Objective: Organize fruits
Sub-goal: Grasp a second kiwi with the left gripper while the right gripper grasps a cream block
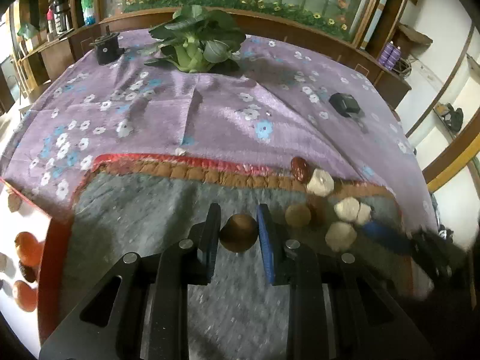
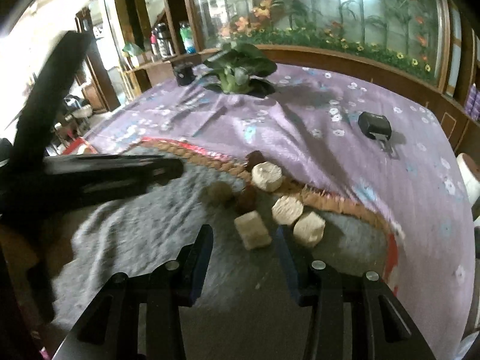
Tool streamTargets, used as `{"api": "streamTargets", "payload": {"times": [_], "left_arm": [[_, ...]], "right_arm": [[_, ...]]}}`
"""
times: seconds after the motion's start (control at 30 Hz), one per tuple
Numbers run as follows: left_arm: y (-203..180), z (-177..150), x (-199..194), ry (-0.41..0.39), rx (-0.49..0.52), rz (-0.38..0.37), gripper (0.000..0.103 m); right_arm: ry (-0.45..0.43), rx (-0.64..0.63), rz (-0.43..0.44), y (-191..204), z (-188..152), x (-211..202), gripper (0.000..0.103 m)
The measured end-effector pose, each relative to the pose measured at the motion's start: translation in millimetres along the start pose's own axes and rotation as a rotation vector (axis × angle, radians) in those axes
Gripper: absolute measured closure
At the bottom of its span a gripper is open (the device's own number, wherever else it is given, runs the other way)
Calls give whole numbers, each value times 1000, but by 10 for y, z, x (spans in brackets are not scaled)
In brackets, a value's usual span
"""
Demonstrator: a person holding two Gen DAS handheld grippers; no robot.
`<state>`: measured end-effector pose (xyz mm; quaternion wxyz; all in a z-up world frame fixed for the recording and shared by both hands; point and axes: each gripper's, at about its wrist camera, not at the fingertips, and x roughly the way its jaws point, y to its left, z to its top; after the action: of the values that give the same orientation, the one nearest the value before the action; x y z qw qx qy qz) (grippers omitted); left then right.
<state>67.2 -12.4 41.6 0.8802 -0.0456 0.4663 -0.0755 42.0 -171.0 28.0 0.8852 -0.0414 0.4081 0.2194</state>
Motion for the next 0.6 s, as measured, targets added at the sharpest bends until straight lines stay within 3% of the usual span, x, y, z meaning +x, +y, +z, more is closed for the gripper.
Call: {"api": "streamTargets", "payload": {"times": [0.07, 0.27, 0.47, 0.6], "left_arm": [[46, -50, -57, -9, -1, 8, 80], [268, -124, -211, -34, -19, 55, 80], [326, -180, -290, -47, -11, 60, 80], [318, -222, -337, -55, -2, 57, 80]], "right_arm": [[-2, 5, 11, 2, 31, 38, 60], [12, -57, 203, 295, -24, -102, 60], [-26, -3, 118, 210, -108, -217, 60], [20, 20, 57, 139, -94, -4, 60]]}}
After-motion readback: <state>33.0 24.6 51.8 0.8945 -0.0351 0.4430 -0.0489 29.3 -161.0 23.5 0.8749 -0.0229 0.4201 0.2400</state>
